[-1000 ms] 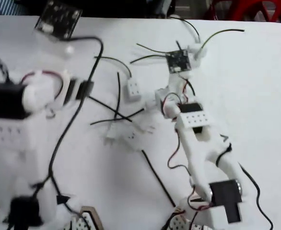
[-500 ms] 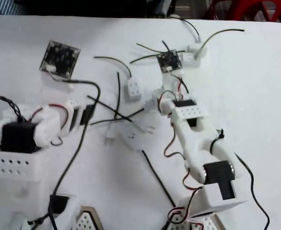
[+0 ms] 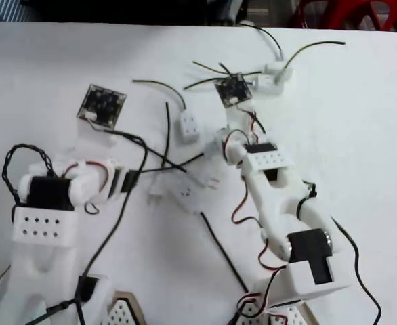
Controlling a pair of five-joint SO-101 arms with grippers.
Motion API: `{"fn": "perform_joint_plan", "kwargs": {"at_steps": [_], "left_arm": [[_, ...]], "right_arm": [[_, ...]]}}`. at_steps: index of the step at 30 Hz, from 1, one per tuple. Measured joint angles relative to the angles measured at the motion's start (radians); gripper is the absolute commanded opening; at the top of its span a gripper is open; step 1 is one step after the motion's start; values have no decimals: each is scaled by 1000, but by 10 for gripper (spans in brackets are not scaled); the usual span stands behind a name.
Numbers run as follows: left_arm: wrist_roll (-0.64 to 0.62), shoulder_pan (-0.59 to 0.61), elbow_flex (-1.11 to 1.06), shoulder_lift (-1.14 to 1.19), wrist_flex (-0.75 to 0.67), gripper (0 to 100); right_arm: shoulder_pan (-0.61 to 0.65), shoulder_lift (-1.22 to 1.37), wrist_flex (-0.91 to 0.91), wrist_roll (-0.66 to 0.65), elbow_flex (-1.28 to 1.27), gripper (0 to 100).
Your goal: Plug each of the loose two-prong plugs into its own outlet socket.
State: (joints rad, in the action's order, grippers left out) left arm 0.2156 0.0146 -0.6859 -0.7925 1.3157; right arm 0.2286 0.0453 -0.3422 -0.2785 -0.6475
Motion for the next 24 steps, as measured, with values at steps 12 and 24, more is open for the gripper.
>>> {"fn": "perform_joint_plan", "kwargs": {"at_steps": [12, 24], "left_arm": [[0, 0, -138, 0, -103, 264], [0, 0, -176, 0, -158, 264]], "right_arm": [[-8, -17, 2, -14, -40, 17], [-8, -35, 2, -20, -51, 18]]}}
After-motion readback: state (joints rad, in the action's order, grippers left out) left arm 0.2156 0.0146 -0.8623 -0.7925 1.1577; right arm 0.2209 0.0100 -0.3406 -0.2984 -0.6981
